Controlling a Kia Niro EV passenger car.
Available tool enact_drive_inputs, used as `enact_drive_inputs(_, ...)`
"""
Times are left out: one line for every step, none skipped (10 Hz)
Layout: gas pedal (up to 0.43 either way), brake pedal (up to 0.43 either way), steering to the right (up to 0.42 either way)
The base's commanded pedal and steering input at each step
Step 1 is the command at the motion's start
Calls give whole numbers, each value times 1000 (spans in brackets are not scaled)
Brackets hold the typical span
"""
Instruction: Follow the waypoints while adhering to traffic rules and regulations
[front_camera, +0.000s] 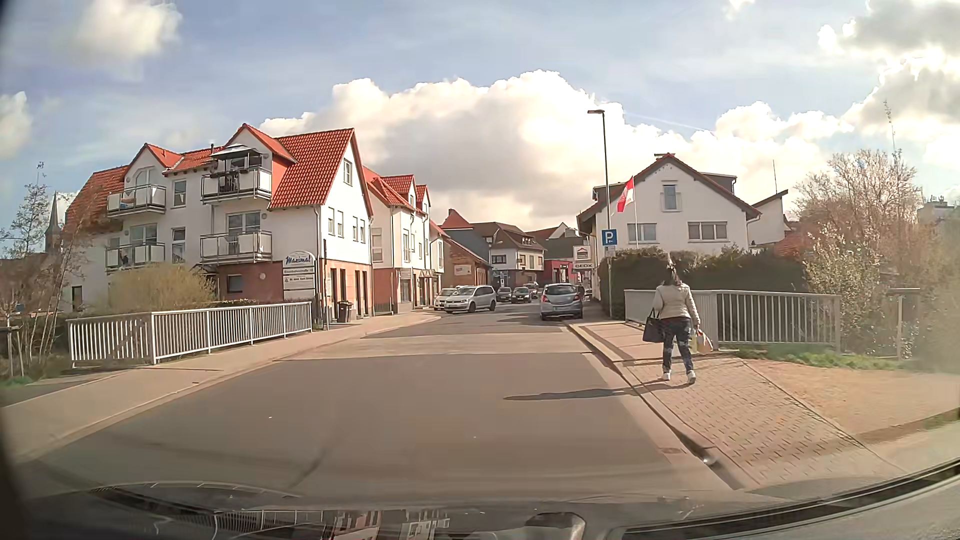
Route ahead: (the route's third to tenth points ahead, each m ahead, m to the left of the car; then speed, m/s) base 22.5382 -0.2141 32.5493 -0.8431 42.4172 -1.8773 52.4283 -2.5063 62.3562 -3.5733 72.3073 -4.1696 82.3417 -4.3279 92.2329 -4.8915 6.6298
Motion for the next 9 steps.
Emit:
enact_drive_inputs(98,0,-19)
enact_drive_inputs(118,0,-18)
enact_drive_inputs(130,0,-18)
enact_drive_inputs(130,0,-18)
enact_drive_inputs(130,0,-19)
enact_drive_inputs(130,0,-19)
enact_drive_inputs(130,0,-19)
enact_drive_inputs(138,0,-19)
enact_drive_inputs(138,0,-19)
